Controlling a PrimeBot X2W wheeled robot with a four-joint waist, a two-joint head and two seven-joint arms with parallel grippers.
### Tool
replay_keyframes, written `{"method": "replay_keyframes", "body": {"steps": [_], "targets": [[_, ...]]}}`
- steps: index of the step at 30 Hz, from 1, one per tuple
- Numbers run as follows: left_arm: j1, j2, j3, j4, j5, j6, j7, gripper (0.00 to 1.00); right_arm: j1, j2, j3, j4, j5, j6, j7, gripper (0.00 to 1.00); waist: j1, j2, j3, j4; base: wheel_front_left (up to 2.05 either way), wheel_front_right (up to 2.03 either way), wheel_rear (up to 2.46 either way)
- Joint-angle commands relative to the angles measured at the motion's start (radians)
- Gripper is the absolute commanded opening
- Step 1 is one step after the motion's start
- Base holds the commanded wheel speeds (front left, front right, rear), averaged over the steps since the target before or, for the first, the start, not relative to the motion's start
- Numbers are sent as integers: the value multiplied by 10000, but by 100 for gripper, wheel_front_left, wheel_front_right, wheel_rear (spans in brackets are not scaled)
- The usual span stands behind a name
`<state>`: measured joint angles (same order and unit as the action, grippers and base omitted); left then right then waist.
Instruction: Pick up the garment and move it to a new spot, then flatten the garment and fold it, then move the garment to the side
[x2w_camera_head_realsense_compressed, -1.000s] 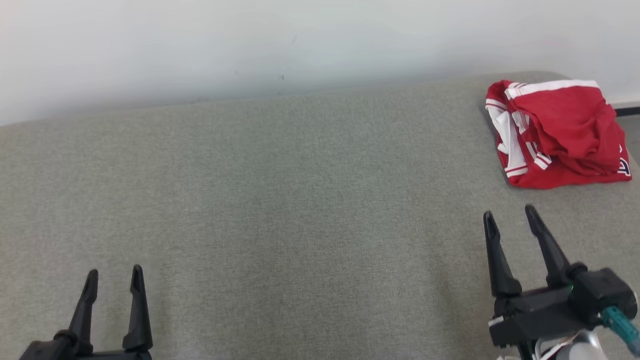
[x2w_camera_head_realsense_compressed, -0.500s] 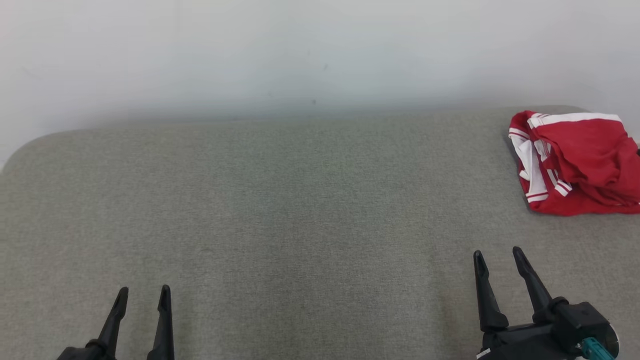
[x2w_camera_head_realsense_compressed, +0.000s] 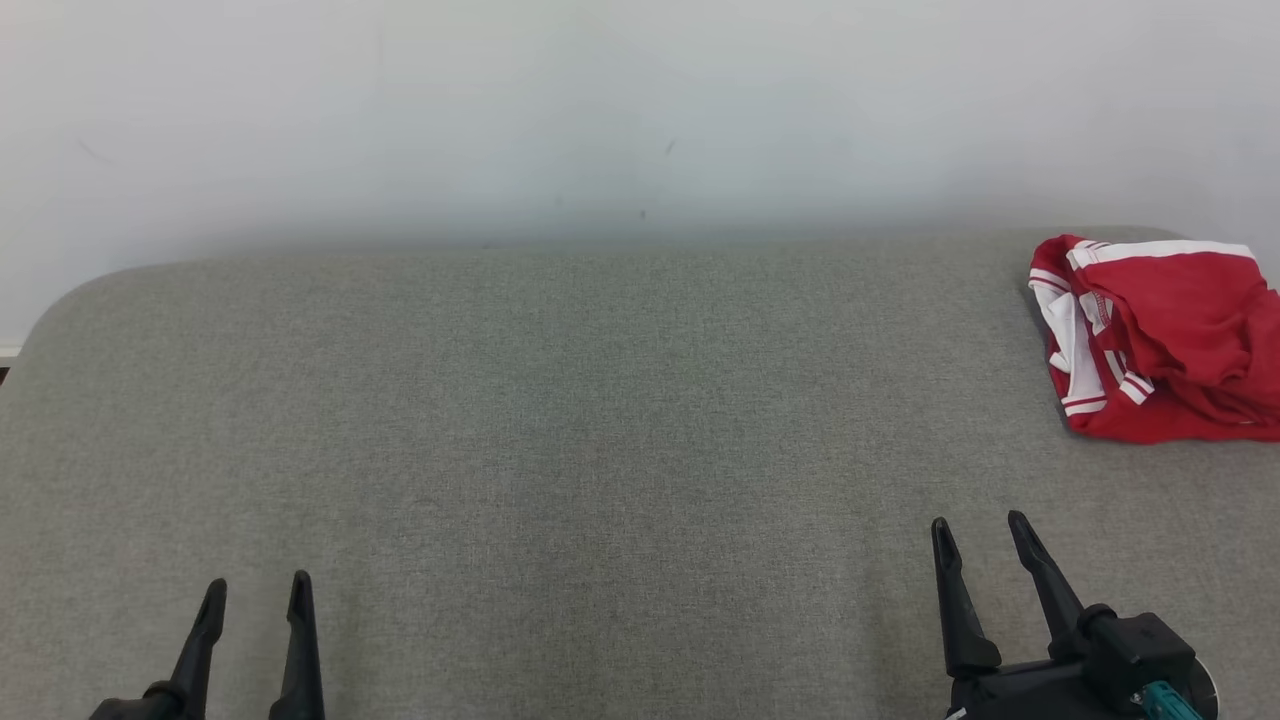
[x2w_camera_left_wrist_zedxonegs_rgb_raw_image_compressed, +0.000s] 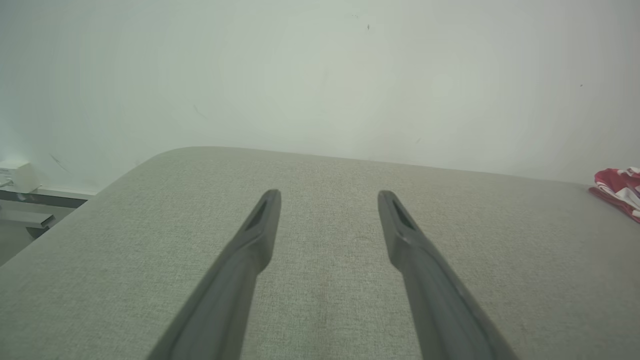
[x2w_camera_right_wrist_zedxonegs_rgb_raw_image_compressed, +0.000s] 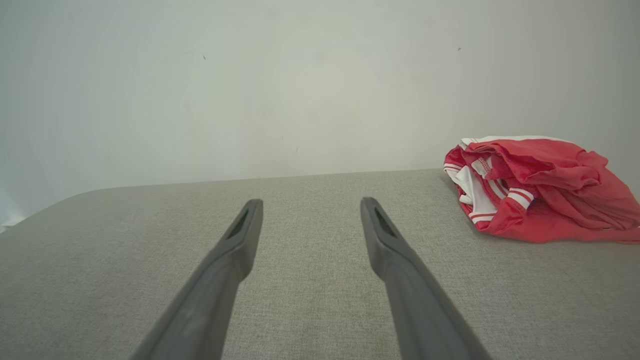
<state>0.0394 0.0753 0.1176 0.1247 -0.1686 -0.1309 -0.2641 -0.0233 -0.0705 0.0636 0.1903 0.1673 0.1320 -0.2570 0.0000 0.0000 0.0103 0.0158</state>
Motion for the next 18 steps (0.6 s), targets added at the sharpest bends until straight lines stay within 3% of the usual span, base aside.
{"method": "replay_keyframes", "body": {"steps": [1, 5, 6, 10, 18], "targets": [[-109, -29, 70, -3, 59, 44, 8, 100, 11, 34, 5, 30, 0, -34, -63, 100, 0, 0, -4, 8, 0, 0, 0], [-152, -98, 303, -37, 5, 81, 8, 100, 26, 46, 20, 90, -14, -34, -77, 100, 0, 0, -14, 23, 0, 0, 0], [-99, -81, 289, -4, -9, 71, 2, 0, 12, 18, 15, 100, 5, 0, -25, 0, 0, 0, -15, 22, 0, 0, 0], [13, -152, 291, 362, -106, 72, 46, 0, 186, 19, 34, 420, 110, 0, 41, 0, 0, 0, -16, 21, 0, 0, 0], [-208, -160, 311, 505, -1679, 64, 515, 0, 74, -18, -95, 414, 1769, -2, 389, 0, 0, 0, -19, 10, 0, 0, 0]]}}
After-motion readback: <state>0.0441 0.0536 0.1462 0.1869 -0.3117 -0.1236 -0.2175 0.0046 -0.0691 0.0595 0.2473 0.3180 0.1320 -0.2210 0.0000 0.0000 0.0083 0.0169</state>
